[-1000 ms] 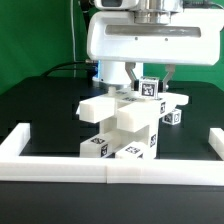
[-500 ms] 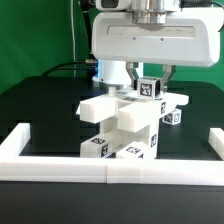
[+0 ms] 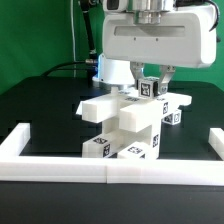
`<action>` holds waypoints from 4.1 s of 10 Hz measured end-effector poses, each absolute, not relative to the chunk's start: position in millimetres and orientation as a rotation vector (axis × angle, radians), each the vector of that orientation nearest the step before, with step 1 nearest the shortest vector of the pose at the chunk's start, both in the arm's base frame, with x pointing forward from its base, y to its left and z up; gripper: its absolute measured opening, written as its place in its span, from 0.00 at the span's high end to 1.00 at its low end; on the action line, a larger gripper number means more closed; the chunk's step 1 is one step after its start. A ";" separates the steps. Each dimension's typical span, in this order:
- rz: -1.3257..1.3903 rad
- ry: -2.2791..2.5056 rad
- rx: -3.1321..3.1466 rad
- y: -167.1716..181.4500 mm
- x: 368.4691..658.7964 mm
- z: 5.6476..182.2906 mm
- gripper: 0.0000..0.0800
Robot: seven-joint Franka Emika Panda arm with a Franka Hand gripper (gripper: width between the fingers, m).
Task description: Assemble chair
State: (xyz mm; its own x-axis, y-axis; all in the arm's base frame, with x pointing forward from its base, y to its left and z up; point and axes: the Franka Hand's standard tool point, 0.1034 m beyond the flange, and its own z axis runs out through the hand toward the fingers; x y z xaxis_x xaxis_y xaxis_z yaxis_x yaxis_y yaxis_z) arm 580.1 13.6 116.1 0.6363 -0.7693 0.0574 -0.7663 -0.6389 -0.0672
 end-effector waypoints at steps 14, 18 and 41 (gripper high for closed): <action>-0.135 0.767 -3.016 17.5 580.9 116.5 0.19; -0.140 0.425 -3.092 16.5 581.0 116.7 0.19; -0.136 0.533 -3.084 8.5 580.5 114.2 0.66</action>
Offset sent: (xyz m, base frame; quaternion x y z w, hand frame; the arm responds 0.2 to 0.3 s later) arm 0.0000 0.0000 0.0000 0.0000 0.0000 0.1296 0.9916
